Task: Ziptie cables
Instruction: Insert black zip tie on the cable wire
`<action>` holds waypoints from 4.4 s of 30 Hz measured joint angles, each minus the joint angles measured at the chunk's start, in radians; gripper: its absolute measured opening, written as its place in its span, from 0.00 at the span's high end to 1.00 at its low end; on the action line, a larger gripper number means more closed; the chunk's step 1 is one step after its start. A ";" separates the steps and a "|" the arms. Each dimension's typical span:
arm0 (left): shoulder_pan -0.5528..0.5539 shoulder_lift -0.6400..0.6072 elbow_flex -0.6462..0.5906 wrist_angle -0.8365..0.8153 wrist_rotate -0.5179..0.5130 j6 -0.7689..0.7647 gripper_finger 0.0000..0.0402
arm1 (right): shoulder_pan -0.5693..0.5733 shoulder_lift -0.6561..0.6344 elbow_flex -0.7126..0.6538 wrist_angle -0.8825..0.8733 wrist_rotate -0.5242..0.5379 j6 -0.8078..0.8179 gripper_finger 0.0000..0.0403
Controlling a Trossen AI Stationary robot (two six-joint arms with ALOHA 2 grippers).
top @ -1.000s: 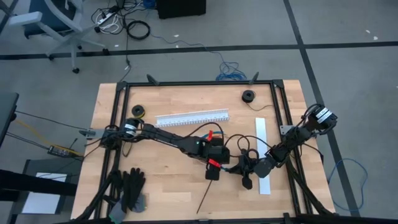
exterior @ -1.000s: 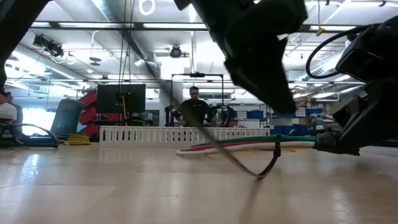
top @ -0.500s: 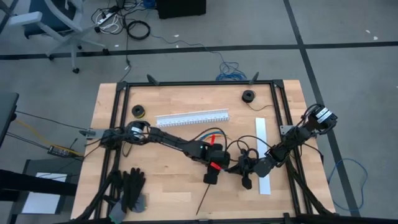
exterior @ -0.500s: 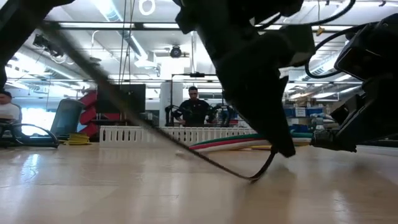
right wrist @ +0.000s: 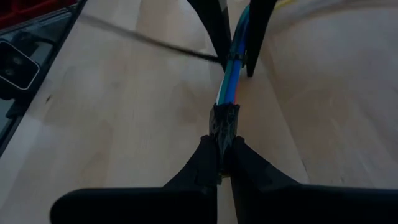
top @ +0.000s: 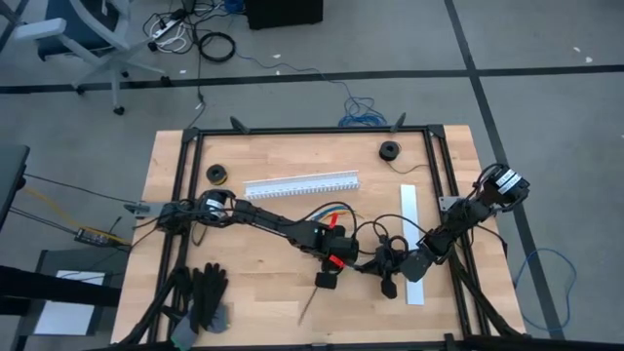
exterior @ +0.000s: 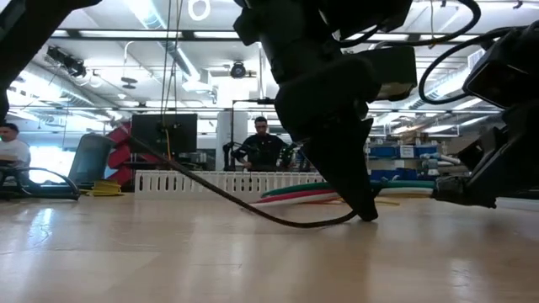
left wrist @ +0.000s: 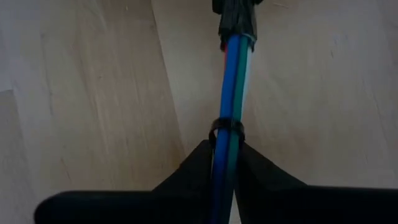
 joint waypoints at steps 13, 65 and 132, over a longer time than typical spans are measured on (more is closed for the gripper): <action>0.000 -0.011 -0.002 -0.049 -0.009 -0.004 0.93 | 0.042 0.000 0.000 -0.042 0.019 0.058 0.97; 0.001 -0.024 0.030 0.192 -0.004 0.054 0.63 | 0.121 0.000 -0.001 -0.124 0.136 0.174 0.97; 0.007 -0.017 -0.024 0.051 0.015 0.048 0.97 | 0.377 0.000 -0.003 -0.136 0.425 0.345 0.98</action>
